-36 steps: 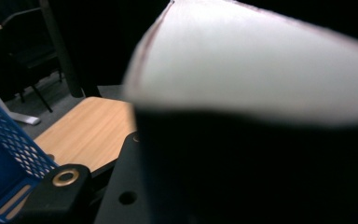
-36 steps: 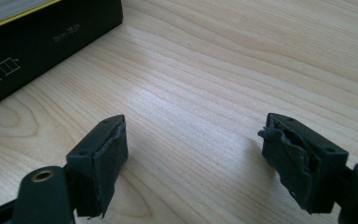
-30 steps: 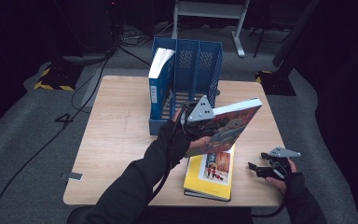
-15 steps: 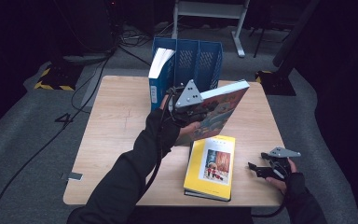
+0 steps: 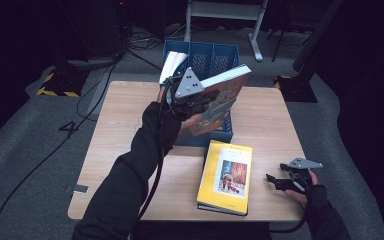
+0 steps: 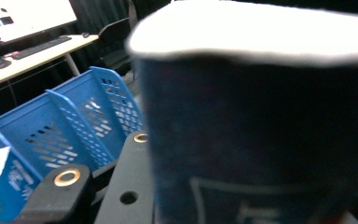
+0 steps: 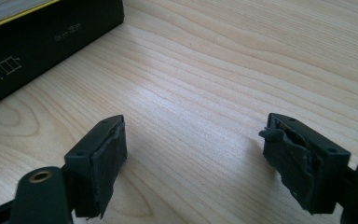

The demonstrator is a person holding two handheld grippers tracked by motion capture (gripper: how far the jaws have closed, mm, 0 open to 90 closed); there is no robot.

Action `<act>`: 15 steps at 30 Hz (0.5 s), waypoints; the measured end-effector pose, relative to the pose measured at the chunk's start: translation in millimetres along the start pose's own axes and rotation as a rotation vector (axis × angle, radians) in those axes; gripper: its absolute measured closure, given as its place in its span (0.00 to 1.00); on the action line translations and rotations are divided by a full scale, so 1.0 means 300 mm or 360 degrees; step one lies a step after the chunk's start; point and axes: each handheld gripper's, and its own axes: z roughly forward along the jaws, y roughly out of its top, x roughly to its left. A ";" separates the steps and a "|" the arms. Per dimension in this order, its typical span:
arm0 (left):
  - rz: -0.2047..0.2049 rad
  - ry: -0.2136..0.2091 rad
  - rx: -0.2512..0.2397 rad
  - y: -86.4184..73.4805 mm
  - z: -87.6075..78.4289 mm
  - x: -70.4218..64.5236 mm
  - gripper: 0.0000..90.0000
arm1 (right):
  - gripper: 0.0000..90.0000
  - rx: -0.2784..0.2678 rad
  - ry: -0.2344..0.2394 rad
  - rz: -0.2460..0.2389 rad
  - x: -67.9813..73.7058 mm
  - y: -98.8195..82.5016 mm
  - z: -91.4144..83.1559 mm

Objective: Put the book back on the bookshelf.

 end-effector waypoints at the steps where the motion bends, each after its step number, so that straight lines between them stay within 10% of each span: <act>1: -0.0011 0.0008 0.0002 0.000 -0.004 0.009 0.82 | 0.24 0.0000 0.0000 0.0000 0.000 0.000 0.000; 15: -0.0135 0.0153 0.0045 -0.011 -0.015 0.113 0.82 | 0.24 0.0002 0.0000 -0.0002 0.001 0.000 0.000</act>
